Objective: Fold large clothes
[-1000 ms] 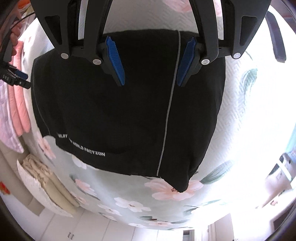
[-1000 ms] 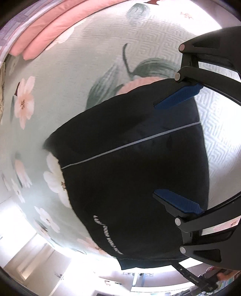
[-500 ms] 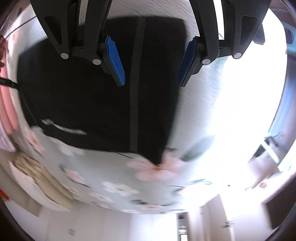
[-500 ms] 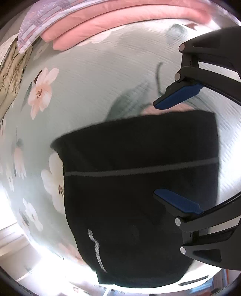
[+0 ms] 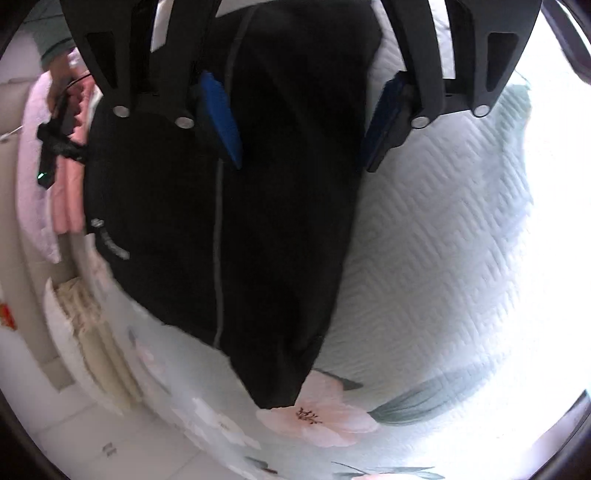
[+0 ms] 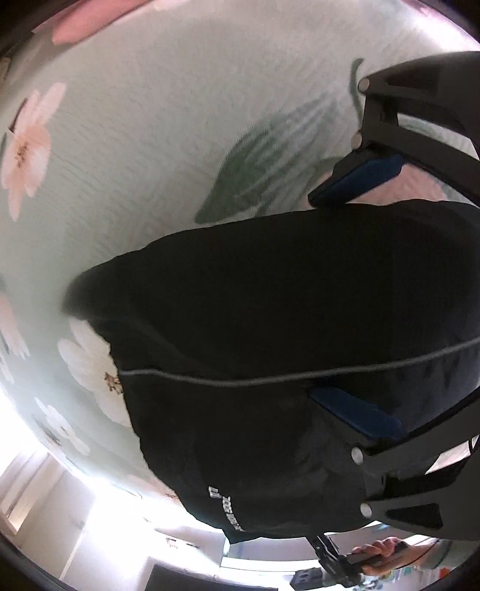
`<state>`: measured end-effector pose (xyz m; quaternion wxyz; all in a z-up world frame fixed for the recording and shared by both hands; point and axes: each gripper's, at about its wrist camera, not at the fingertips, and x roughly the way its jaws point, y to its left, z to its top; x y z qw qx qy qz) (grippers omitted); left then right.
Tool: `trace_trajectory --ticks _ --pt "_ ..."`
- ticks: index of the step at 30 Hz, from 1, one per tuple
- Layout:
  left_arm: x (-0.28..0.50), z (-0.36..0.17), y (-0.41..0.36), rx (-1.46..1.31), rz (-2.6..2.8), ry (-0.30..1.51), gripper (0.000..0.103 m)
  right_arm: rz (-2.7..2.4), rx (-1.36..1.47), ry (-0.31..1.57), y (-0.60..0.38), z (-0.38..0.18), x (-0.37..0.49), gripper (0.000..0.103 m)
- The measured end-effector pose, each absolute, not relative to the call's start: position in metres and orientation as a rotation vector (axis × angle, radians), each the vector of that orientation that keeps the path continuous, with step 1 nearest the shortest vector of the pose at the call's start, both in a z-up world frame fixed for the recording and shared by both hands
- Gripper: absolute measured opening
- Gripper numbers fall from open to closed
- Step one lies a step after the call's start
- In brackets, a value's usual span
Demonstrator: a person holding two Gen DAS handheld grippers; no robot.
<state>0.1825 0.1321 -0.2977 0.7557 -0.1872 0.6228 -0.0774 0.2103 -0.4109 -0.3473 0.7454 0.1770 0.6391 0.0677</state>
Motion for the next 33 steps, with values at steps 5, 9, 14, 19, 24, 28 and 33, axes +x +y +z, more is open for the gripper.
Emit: trace_trajectory --ticks 5,9,14,19,24,28,33 --pt "0.194 -0.318 0.132 -0.506 -0.266 1.419 0.075 0.230 0.422 1.420 -0.409 -0.362 0.219 0.103" --pt "0.198 -0.341 0.146 -0.714 -0.336 1.422 0.075 0.349 0.409 1.448 -0.395 -0.368 0.226 0.103" --pt "0.197 -0.376 0.158 -0.997 -0.446 1.410 0.075 0.501 0.463 1.461 -0.386 -0.385 0.233 0.103" --pt "0.196 -0.383 0.153 -1.046 -0.466 1.378 0.077 0.544 0.558 1.425 -0.393 -0.393 0.242 0.103" --pt "0.200 -0.370 0.138 -0.951 -0.382 1.330 0.064 0.520 0.564 1.402 -0.384 -0.388 0.244 0.094" --pt "0.196 -0.341 0.124 -0.864 -0.341 1.290 0.042 0.466 0.560 1.333 -0.387 -0.365 0.232 0.062" --pt "0.185 -0.290 0.131 -0.911 -0.474 1.134 0.035 0.424 0.515 1.261 -0.363 -0.314 0.214 0.044"
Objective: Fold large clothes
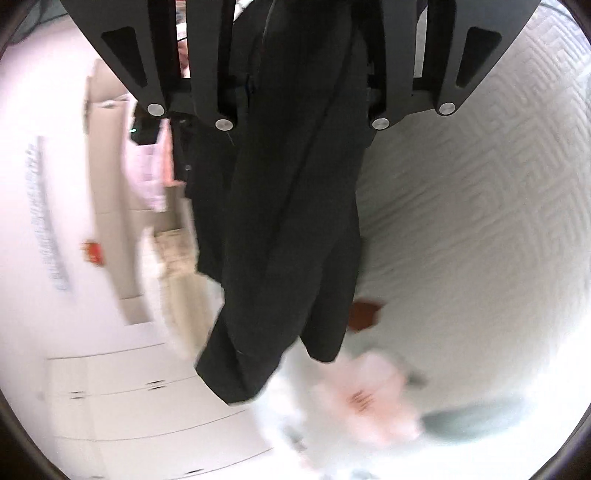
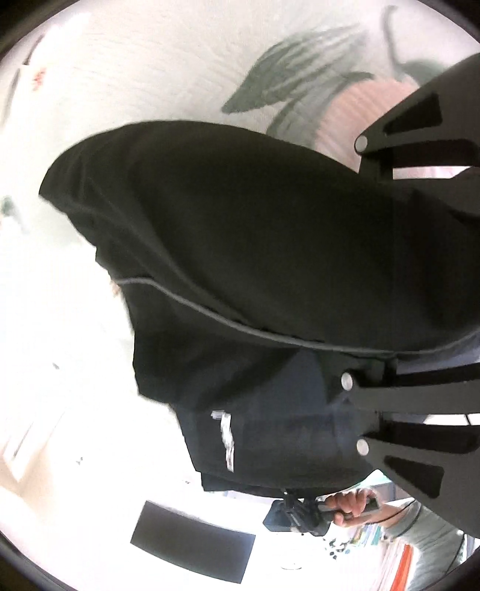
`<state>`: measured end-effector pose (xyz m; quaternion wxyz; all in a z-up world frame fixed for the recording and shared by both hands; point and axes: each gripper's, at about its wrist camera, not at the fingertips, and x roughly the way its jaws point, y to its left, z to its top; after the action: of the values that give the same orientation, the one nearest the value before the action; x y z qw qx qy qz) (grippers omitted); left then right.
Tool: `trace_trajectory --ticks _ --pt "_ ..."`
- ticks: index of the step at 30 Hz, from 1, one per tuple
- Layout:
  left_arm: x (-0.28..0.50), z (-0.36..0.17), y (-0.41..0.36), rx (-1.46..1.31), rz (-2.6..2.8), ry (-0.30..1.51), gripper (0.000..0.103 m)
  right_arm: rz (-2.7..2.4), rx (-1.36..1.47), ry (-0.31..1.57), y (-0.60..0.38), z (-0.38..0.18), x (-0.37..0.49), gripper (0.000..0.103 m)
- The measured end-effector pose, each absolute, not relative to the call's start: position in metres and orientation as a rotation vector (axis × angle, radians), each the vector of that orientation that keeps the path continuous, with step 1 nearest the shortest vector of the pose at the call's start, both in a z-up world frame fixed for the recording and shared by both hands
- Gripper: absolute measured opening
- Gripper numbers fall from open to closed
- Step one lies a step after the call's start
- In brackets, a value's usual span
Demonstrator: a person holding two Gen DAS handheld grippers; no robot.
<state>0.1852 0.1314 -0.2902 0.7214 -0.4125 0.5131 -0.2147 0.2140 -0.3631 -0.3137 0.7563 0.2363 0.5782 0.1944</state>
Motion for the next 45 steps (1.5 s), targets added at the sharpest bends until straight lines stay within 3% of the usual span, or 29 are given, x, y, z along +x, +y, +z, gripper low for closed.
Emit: trace_trajectory --ticks 12,18,25,29,33,35,36,39,45 --pt "0.199 -0.124 0.280 -0.746 -0.550 0.857 0.030 0.550 0.433 1.069 -0.184 -0.181 0.214 0.043" --pt "0.174 -0.099 0.386 -0.707 -0.429 0.790 0.030 0.665 0.407 1.052 -0.072 -0.167 0.248 0.043" --pt "0.154 -0.145 0.475 -0.697 -0.239 0.827 0.030 0.756 0.334 1.147 0.056 -0.198 0.279 0.043" --pt "0.162 -0.224 0.513 -0.766 -0.148 0.927 0.030 0.745 0.293 1.264 0.102 -0.247 0.289 0.043" --pt "0.163 -0.326 0.564 -0.915 -0.010 1.061 0.041 0.626 0.263 1.350 0.107 -0.298 0.301 0.054" --pt "0.156 -0.353 0.580 -1.051 -0.055 1.040 0.058 0.585 0.330 1.403 0.091 -0.317 0.308 0.060" --pt "0.154 -0.362 0.586 -1.103 -0.072 1.030 0.064 0.577 0.380 1.430 0.081 -0.328 0.310 0.061" --pt "0.154 -0.370 0.589 -1.120 -0.099 1.036 0.071 0.538 0.479 1.476 0.057 -0.347 0.309 0.073" --pt "0.154 -0.355 0.593 -1.070 -0.066 1.130 0.073 0.500 0.651 1.479 0.018 -0.353 0.289 0.079"
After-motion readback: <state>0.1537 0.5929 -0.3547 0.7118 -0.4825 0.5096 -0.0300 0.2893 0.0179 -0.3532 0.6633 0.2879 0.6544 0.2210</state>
